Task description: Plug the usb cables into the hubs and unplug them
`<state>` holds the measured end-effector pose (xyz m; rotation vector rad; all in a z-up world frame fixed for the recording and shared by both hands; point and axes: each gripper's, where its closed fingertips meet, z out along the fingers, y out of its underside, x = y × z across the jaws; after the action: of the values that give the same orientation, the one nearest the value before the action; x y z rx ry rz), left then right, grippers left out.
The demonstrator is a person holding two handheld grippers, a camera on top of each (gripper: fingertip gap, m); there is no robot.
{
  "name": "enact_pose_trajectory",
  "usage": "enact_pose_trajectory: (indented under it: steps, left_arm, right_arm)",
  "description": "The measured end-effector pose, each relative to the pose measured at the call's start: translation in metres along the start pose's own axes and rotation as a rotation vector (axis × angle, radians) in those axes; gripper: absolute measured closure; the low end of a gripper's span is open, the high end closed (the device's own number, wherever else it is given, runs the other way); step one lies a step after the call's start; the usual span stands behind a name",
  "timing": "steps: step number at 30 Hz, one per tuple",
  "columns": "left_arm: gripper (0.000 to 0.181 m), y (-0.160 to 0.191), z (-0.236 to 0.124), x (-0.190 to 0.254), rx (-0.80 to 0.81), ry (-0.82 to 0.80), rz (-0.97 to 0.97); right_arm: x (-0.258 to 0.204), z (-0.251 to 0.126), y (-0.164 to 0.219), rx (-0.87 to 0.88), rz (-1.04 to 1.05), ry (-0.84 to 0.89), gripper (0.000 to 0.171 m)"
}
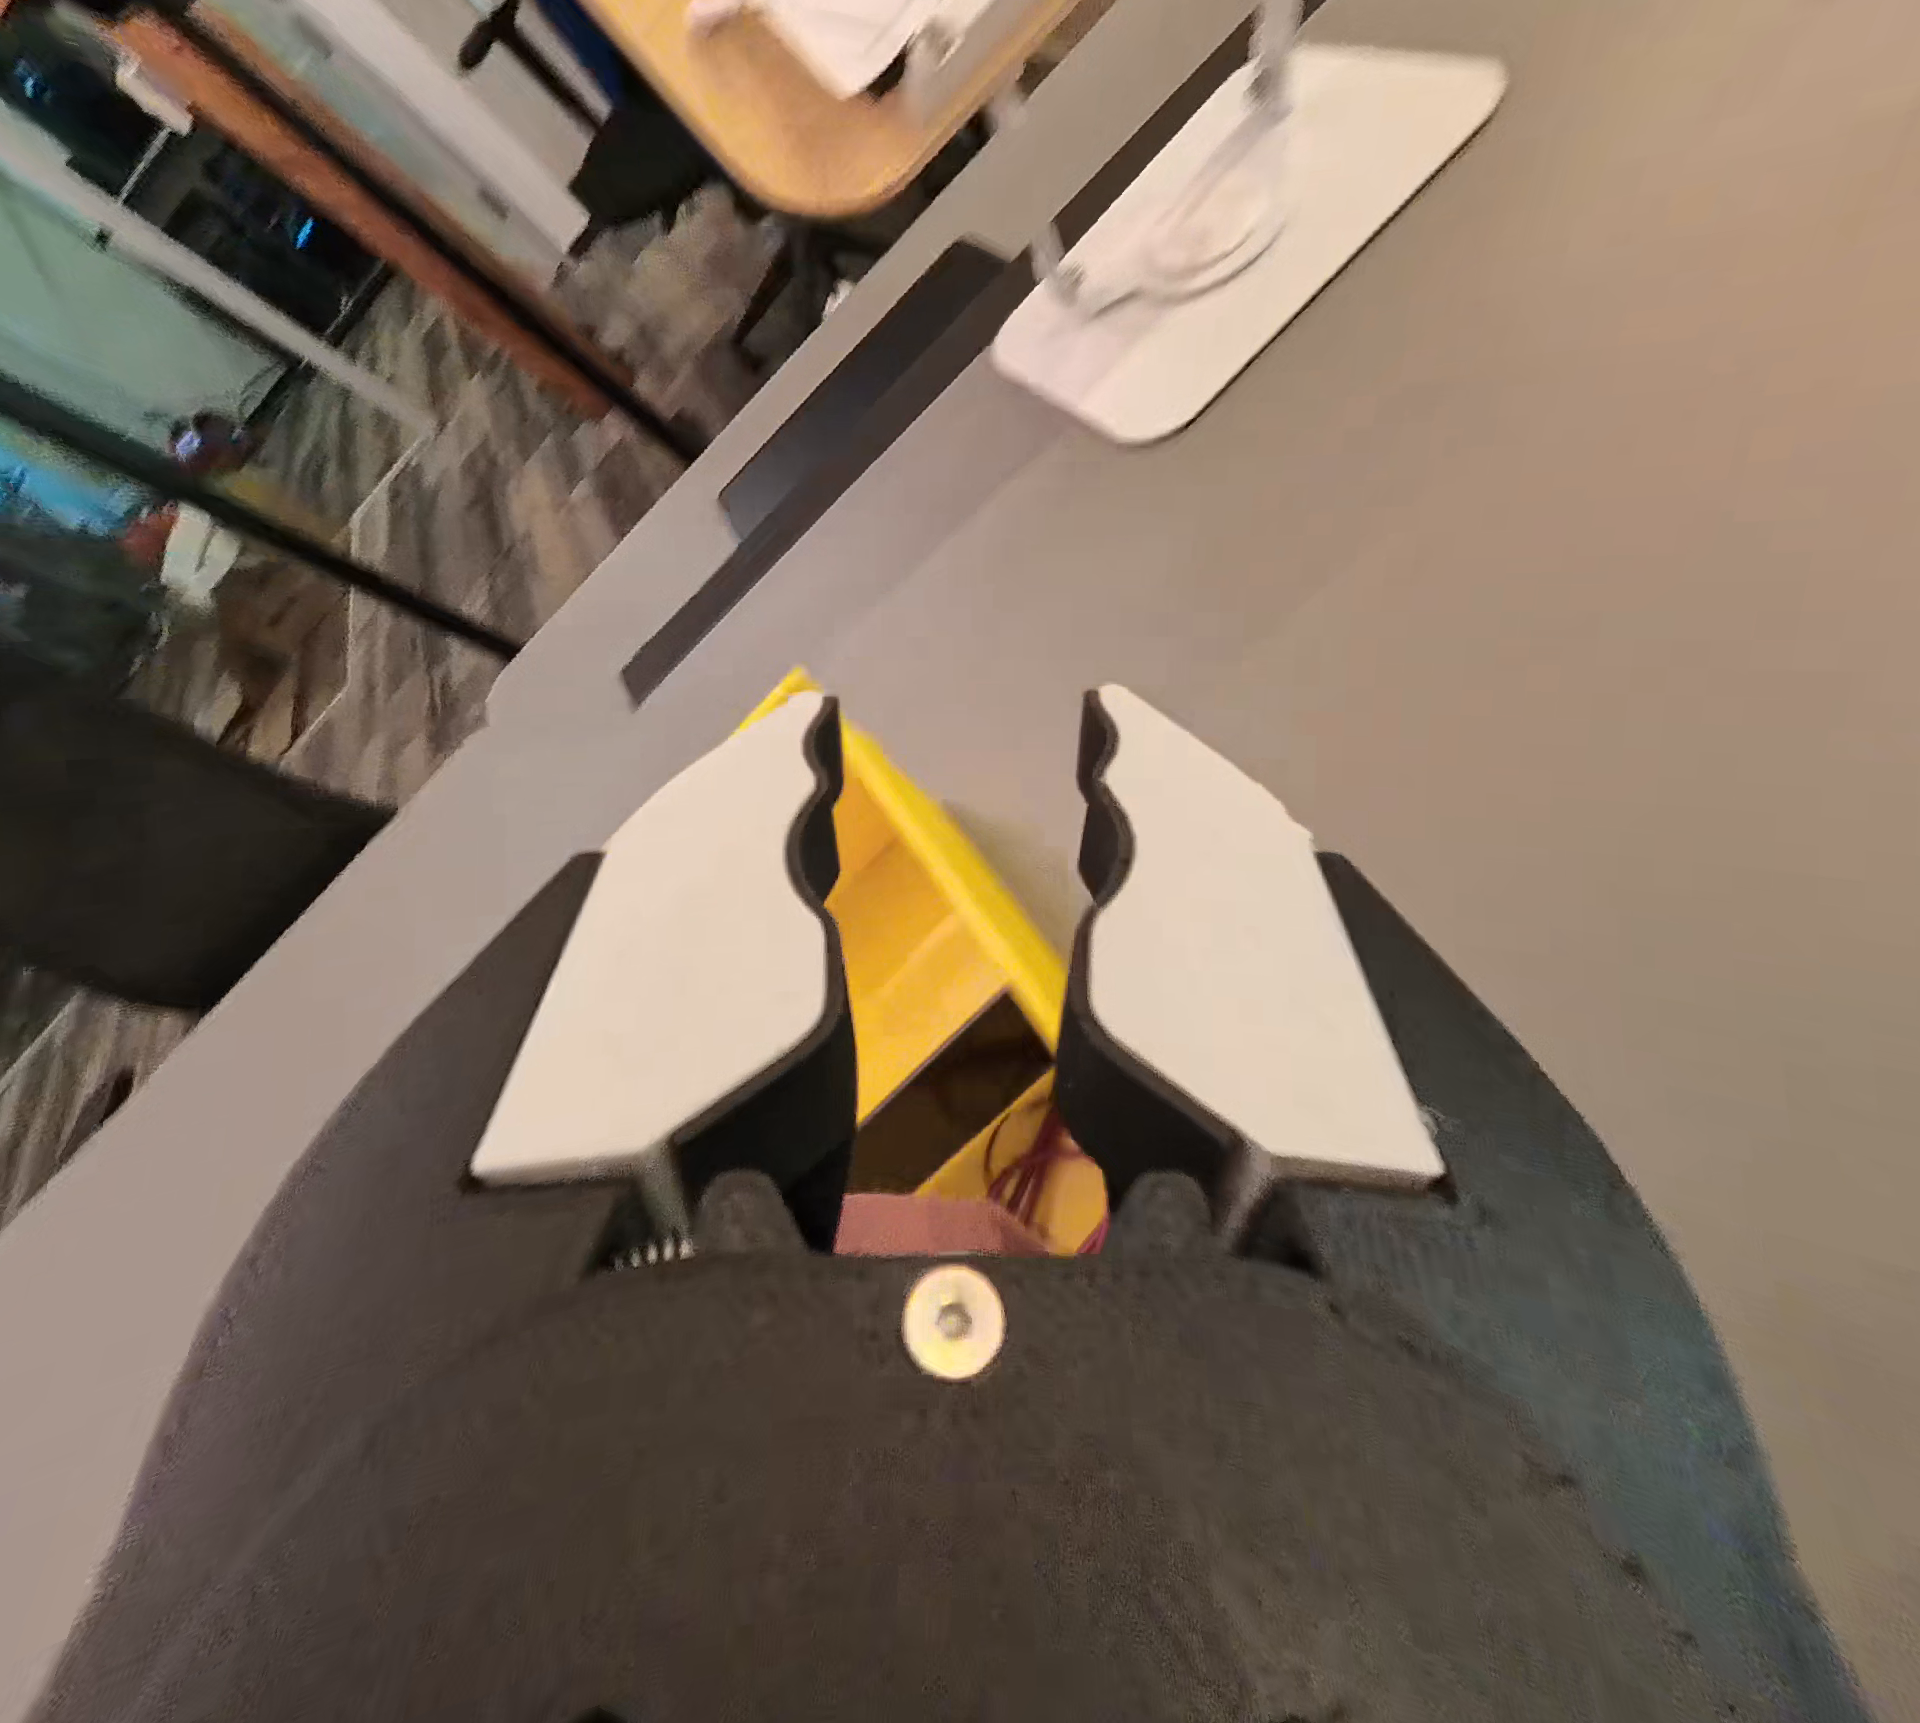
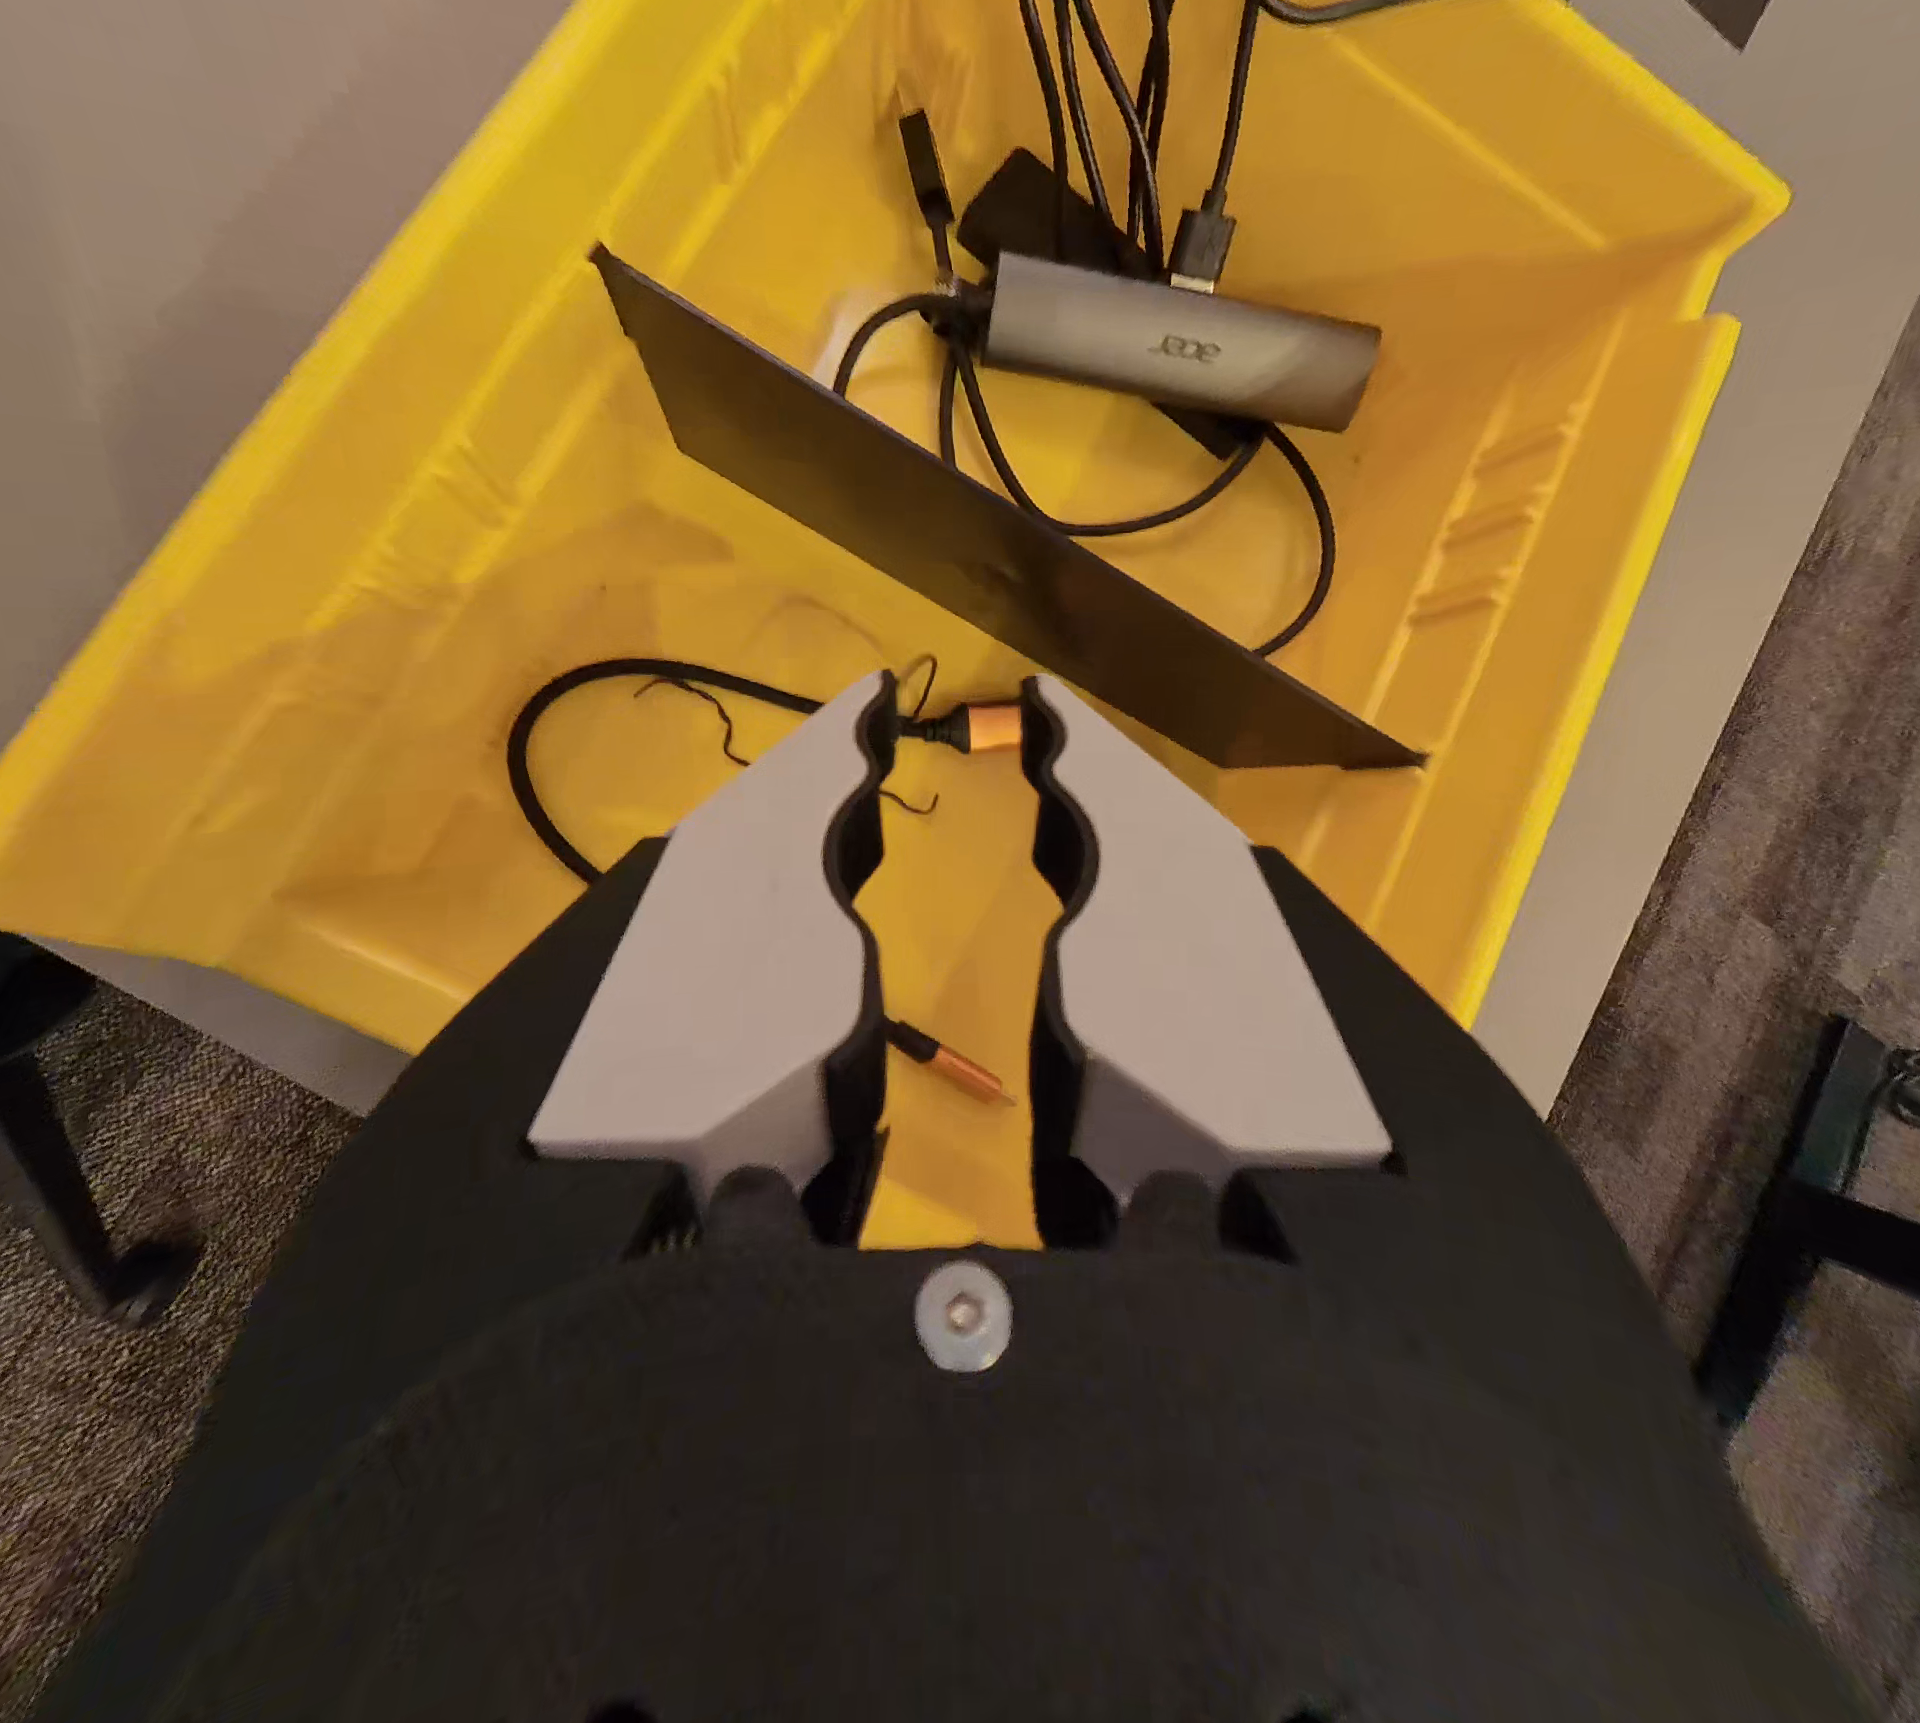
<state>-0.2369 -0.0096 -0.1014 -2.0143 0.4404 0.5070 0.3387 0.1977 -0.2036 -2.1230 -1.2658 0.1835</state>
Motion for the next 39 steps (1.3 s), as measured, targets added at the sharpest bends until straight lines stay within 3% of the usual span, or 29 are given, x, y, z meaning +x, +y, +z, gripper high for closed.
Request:
enact_pose_trajectory:
  steps: [3,6,9,14,17,20,25,30,39]
  left_arm:
    - [0.131,0.040,-0.011,-0.040,-0.101,-0.064,-0.074]
    - [0.128,0.083,-0.024,-0.074,-0.200,-0.113,-0.137]
    - [0.113,0.131,-0.038,-0.103,-0.365,-0.150,-0.148]
    - [0.099,0.192,-0.048,-0.119,-0.523,-0.085,-0.296]
    - [0.093,0.228,-0.040,-0.106,-0.624,0.004,-0.384]
    - [0.104,0.268,-0.038,-0.101,-0.766,0.015,-0.360]
    - [0.159,0.278,-0.033,-0.082,-0.757,0.155,-0.439]
    - [0.175,0.266,-0.029,-0.078,-0.648,0.230,-0.554]
    - [0.175,0.240,-0.038,-0.064,-0.533,0.291,-0.532]
  right_arm:
    - [0.012,-0.003,0.008,-0.025,0.008,0.023,0.139]
    - [0.046,-0.017,0.001,0.032,0.010,0.173,0.136]
    - [0.085,-0.023,0.007,0.032,0.030,0.296,0.121]
    - [0.111,0.003,0.041,-0.103,0.115,0.231,0.115]
    - [0.102,0.024,0.047,-0.121,0.143,0.107,0.124]
    - [0.094,0.039,0.054,-0.155,0.144,0.034,0.137]
    - [0.084,0.043,0.049,-0.103,0.201,-0.073,0.152]
    - [0.077,0.046,0.042,-0.083,0.224,-0.108,0.152]
    - [0.021,0.067,-0.005,-0.037,0.235,-0.150,0.139]
